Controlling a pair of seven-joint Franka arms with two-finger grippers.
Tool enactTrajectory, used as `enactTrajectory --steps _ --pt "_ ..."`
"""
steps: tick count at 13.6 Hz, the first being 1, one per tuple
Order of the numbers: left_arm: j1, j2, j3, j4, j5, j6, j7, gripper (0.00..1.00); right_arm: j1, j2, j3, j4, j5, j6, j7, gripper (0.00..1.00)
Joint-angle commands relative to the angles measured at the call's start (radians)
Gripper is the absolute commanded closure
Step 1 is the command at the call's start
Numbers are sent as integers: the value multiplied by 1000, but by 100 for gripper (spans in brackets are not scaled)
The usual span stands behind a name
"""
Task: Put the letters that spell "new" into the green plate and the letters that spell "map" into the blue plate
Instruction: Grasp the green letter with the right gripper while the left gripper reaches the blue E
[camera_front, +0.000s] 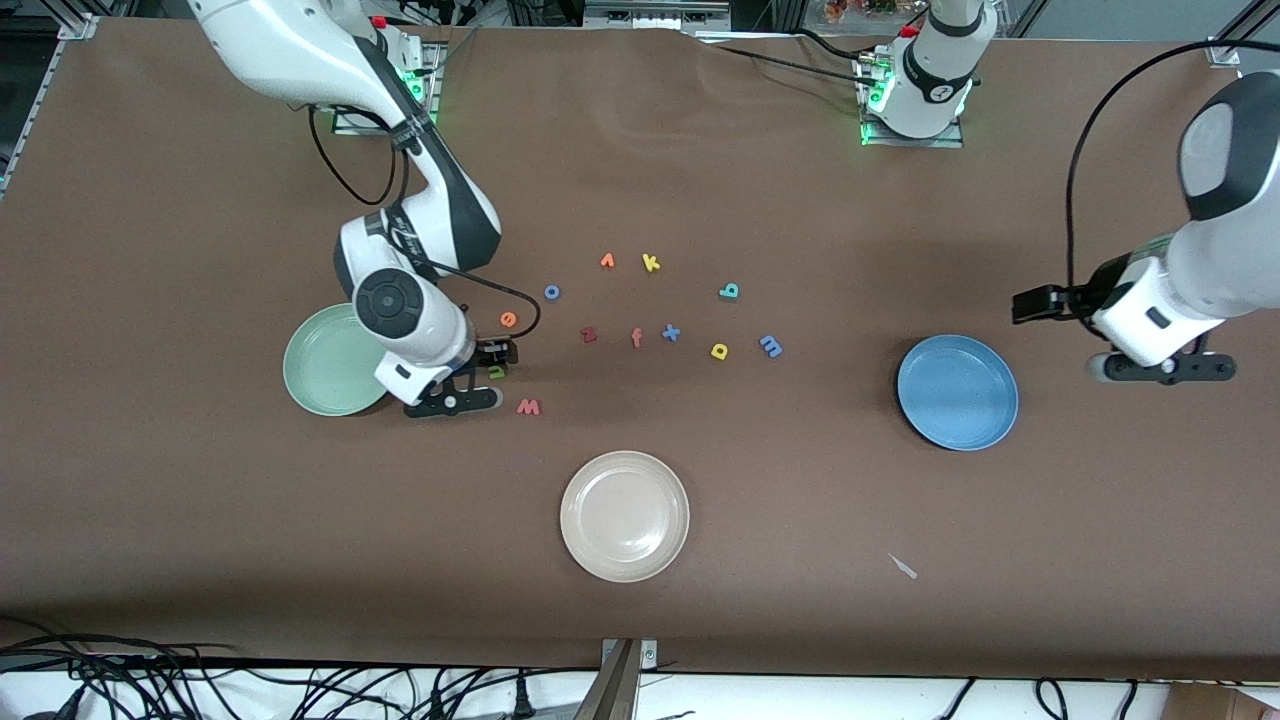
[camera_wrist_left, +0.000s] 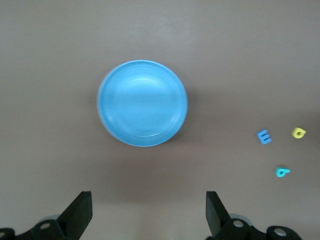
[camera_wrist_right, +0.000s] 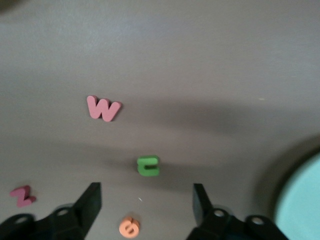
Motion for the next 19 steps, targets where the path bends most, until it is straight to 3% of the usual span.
enactTrajectory --steps 1,5,8,11,13,14,16,19 --pt "-14 -18 -19 -81 -49 93 -67 0 15 45 -9 1 -20 49 26 26" --pt "-15 -38 -108 -202 -47 234 -226 0 16 68 -9 -9 -20 61 27 36" --pt "-15 -85 -174 -379 -43 435 -323 0 16 79 -9 -42 -20 108 27 37" --pt "-16 -82 -239 -488 -30 611 -444 0 16 82 -9 -67 -20 148 26 42" --pt "-18 -71 -265 -554 -3 720 -503 0 16 85 -9 -72 -20 167 26 56" --pt "-27 -52 -271 -568 20 759 -539 0 16 83 -9 -70 -20 165 24 71" --pt "-71 8 -273 -570 107 816 -669 0 16 80 -9 -70 -20 165 24 90" --pt "-122 117 -273 -560 297 902 -910 0 15 25 -19 -68 -20 103 9 92"
